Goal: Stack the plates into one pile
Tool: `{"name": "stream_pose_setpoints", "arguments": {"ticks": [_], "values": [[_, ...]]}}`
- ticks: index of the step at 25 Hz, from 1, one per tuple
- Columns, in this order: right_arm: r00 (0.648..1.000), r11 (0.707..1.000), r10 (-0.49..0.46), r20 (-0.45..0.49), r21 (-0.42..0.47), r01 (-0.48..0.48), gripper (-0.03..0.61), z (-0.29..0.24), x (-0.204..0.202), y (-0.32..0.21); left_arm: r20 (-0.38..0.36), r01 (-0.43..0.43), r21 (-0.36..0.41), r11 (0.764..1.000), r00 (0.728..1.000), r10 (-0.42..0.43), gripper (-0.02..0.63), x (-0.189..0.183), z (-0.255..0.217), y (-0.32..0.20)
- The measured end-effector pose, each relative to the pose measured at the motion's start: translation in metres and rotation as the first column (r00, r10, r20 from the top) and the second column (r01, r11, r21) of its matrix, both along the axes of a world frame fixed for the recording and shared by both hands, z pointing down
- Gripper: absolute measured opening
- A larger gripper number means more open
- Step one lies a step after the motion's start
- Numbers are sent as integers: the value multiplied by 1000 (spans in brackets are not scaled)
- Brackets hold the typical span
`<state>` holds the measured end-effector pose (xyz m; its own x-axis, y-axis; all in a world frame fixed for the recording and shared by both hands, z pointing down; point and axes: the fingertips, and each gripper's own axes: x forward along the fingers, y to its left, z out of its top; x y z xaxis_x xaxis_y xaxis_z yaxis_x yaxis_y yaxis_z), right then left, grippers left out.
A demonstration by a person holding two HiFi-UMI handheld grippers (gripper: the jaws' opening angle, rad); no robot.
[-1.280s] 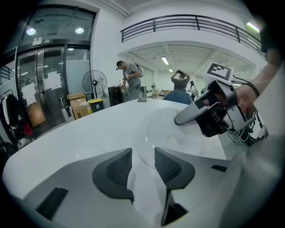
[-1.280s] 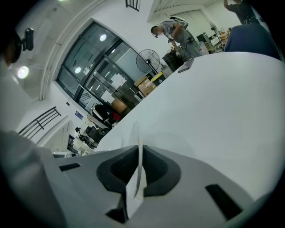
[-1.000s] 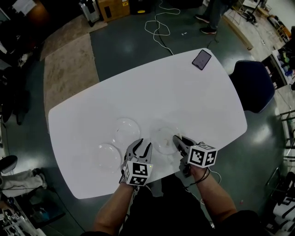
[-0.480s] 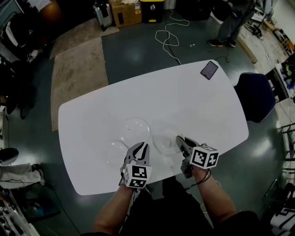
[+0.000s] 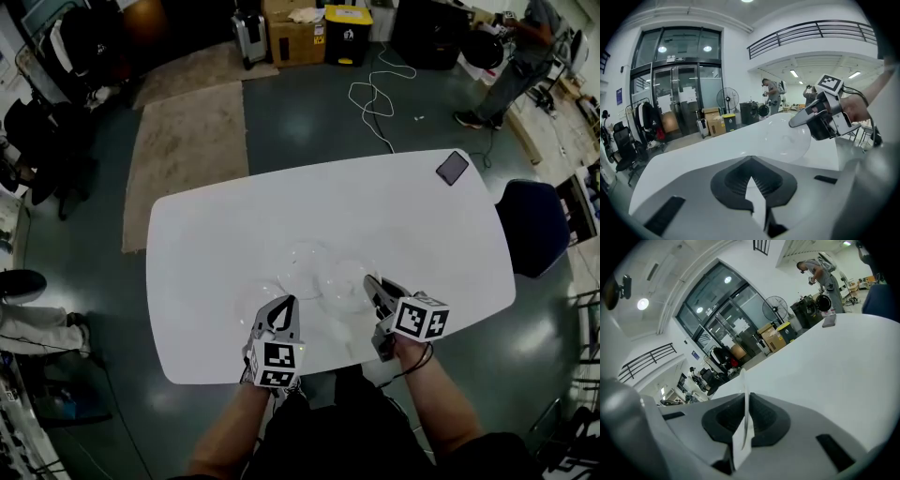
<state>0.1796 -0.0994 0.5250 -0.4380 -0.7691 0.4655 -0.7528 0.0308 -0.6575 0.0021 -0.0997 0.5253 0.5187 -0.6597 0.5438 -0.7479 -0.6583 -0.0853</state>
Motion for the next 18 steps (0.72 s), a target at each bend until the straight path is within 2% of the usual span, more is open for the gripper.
{"name": "stream_pose_setpoints", "arguments": {"ticks": [9, 18], "values": [[996, 995, -94, -6, 21, 95, 35, -3, -65, -23, -61, 144, 18, 989, 988, -142, 17, -77, -20, 5], [991, 991, -136, -4, -17, 136, 35, 14, -110, -45, -94, 254, 10, 967, 963, -252, 17, -139, -27, 13]]}}
